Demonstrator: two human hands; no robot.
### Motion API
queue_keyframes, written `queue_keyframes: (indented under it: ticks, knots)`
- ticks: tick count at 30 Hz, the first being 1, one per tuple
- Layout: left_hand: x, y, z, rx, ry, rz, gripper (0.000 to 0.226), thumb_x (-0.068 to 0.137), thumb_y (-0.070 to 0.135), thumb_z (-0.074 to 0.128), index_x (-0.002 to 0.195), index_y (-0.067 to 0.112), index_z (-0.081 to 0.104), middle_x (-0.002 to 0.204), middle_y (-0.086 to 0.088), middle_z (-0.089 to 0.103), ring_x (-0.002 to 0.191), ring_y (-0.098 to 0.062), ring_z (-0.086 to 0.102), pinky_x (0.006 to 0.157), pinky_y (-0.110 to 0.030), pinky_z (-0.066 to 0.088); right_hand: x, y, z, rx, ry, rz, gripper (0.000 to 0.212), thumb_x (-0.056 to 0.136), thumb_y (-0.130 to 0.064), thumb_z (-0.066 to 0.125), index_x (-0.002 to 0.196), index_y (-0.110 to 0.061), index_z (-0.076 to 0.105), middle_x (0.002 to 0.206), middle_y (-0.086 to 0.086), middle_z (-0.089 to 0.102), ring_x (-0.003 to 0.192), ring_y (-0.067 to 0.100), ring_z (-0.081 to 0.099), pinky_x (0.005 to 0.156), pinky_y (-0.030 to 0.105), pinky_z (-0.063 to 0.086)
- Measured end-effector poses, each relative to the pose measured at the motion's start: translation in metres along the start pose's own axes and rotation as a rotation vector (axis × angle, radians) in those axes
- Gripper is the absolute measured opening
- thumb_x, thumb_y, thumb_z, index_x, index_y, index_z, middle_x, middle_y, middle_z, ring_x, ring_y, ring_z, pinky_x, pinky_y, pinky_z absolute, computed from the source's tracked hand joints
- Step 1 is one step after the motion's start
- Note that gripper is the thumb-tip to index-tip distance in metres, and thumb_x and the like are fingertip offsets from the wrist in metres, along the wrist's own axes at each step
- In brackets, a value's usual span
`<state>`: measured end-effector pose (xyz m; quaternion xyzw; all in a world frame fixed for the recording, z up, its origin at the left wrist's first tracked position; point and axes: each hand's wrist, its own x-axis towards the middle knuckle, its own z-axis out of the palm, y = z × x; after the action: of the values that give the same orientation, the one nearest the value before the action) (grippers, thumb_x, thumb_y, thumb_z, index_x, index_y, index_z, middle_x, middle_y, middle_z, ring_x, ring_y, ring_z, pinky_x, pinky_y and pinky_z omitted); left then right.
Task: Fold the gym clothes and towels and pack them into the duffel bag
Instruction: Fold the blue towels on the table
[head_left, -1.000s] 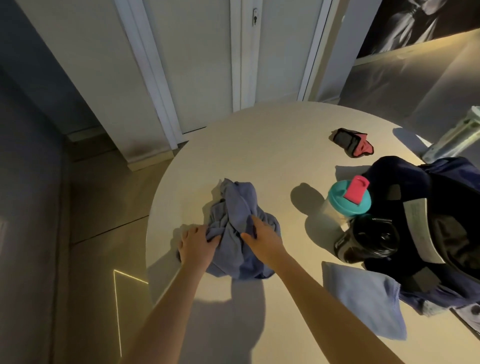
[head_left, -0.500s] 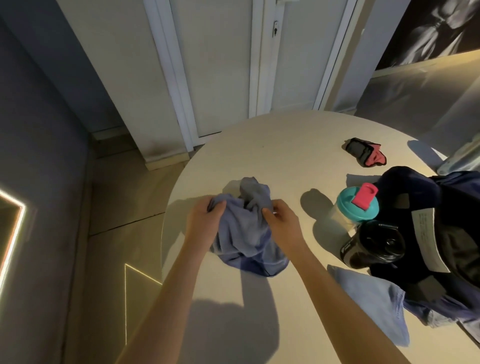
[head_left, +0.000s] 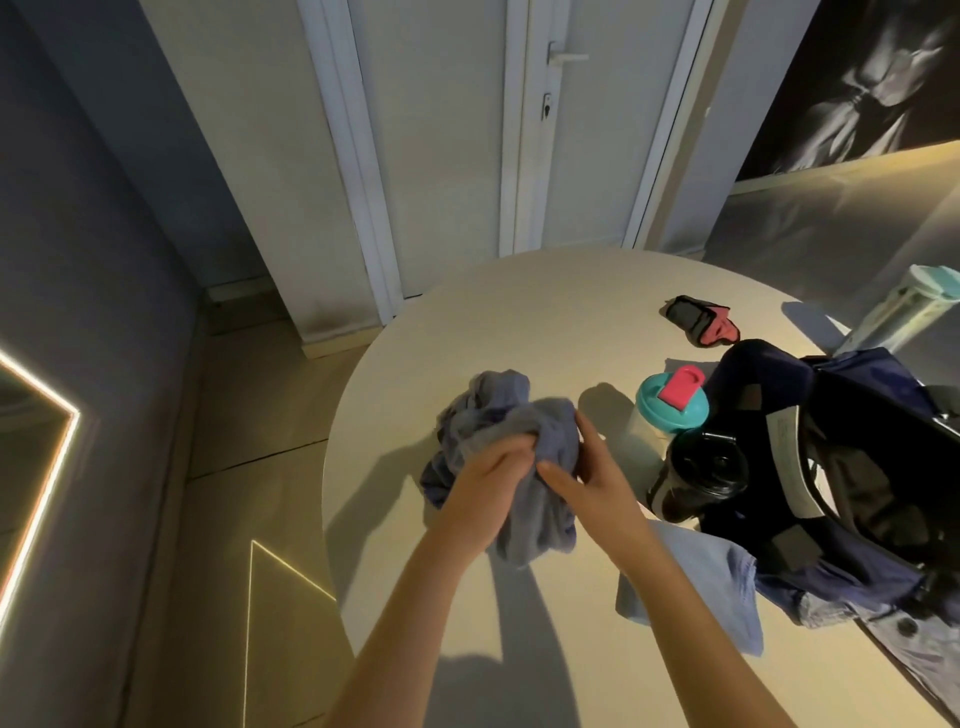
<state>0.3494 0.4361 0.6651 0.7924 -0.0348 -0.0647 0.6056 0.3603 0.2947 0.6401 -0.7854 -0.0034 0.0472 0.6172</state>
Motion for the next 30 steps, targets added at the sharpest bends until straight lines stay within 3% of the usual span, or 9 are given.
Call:
queue_keyframes:
  ticks: [4,6,8,12,16,19,22,25,30]
  knots:
    - [-0.013,-0.029,0.009,-0.093,0.103,-0.078,0.021,0.092,0.008,0.048,0.090,0.006,0.069,0.093,-0.008,0.069,0.082,-0.004,0.061,0.083,-0.008,0.043,-0.024,0.027,-0.006,0.031,0.049,0.048,0.047,0.084,-0.009,0.068,0.127,-0.002,0.050,0.118,0.012,0.061,0.102,0.006,0.059,0.083,0.010,0.046]
    - [-0.015,-0.054,0.013,-0.037,0.180,-0.129,0.018,0.094,0.013,0.047,0.090,0.011,0.065,0.092,-0.005,0.066,0.085,-0.014,0.062,0.081,-0.022,0.049,-0.039,0.036,-0.010,-0.012,0.013,0.087,0.037,0.085,-0.004,0.067,0.118,-0.013,0.052,0.107,0.003,0.064,0.092,0.000,0.061,0.076,0.012,0.047]
    - [-0.019,-0.083,0.019,0.119,0.171,-0.231,0.016,0.097,0.025,0.048,0.106,0.017,0.059,0.103,-0.003,0.060,0.095,-0.019,0.059,0.085,-0.036,0.050,-0.055,0.052,-0.012,-0.118,-0.012,0.167,0.031,0.084,-0.010,0.068,0.109,-0.020,0.052,0.094,-0.006,0.063,0.084,0.007,0.062,0.070,0.015,0.048]
    - [-0.030,-0.137,0.040,0.295,0.004,-0.372,0.050,0.088,0.049,0.045,0.133,0.027,0.045,0.131,-0.002,0.051,0.116,-0.024,0.052,0.096,-0.047,0.046,-0.086,0.092,-0.007,-0.319,-0.058,0.301,0.032,0.079,-0.016,0.072,0.101,-0.013,0.049,0.077,-0.005,0.059,0.066,0.007,0.055,0.061,0.017,0.046]
    - [-0.046,-0.161,0.060,0.440,-0.115,-0.397,0.041,0.092,0.037,0.047,0.132,0.029,0.044,0.130,-0.004,0.052,0.112,-0.027,0.054,0.094,-0.046,0.046,-0.103,0.114,-0.004,-0.381,-0.208,0.467,0.032,0.083,-0.042,0.067,0.093,-0.015,0.054,0.078,-0.006,0.058,0.068,0.007,0.052,0.062,0.016,0.041]
    - [-0.045,-0.157,0.056,0.533,-0.094,-0.373,0.029,0.097,0.032,0.045,0.121,0.020,0.055,0.121,-0.005,0.057,0.109,-0.026,0.054,0.093,-0.040,0.045,-0.099,0.113,-0.008,-0.442,-0.086,0.534,0.058,0.084,-0.066,0.043,0.075,-0.012,0.061,0.068,0.003,0.061,0.069,0.018,0.056,0.071,0.029,0.045]
    - [-0.031,-0.152,0.043,0.511,-0.031,-0.369,0.027,0.099,0.027,0.041,0.108,0.011,0.059,0.104,-0.011,0.062,0.098,-0.030,0.057,0.085,-0.040,0.048,-0.078,0.104,-0.014,-0.506,0.148,0.561,0.068,0.089,-0.064,0.032,0.082,-0.007,0.068,0.073,0.008,0.064,0.072,0.021,0.058,0.075,0.034,0.048]
    - [-0.007,-0.148,0.029,0.519,0.076,-0.260,0.017,0.095,0.018,0.047,0.093,0.004,0.057,0.092,-0.014,0.060,0.092,-0.033,0.057,0.079,-0.043,0.048,-0.042,0.097,-0.015,-0.556,0.148,0.544,0.044,0.097,-0.046,0.040,0.107,-0.010,0.063,0.091,0.006,0.065,0.078,0.017,0.058,0.075,0.032,0.050]
    - [0.031,-0.137,0.027,0.924,0.009,-0.030,0.029,0.095,0.029,0.049,0.122,0.019,0.055,0.121,0.000,0.051,0.116,-0.022,0.044,0.091,-0.033,0.037,0.004,0.105,0.002,-0.426,-0.008,0.655,0.043,0.094,-0.032,0.053,0.131,-0.012,0.044,0.124,0.010,0.058,0.107,0.024,0.057,0.084,0.029,0.047]
